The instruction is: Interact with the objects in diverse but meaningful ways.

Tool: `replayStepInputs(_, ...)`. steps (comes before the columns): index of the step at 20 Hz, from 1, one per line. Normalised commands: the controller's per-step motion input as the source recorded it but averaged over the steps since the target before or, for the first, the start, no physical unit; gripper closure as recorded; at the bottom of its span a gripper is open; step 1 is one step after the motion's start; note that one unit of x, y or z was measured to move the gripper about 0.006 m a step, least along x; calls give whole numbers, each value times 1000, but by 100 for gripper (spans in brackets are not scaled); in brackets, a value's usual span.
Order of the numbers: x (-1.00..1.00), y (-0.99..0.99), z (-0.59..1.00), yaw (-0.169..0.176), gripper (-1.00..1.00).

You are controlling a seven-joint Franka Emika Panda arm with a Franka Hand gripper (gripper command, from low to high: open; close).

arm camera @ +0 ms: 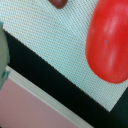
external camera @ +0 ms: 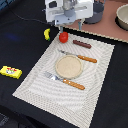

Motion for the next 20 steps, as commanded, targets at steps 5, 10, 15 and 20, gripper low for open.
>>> replayStepInputs(5,313,136,239,161,-100)
replayStepInputs(10,437,63,123,122,-100)
replayStepInputs(15,466,51,14,-27,-100)
replayStepInputs(20,762,142,302,-14,-100)
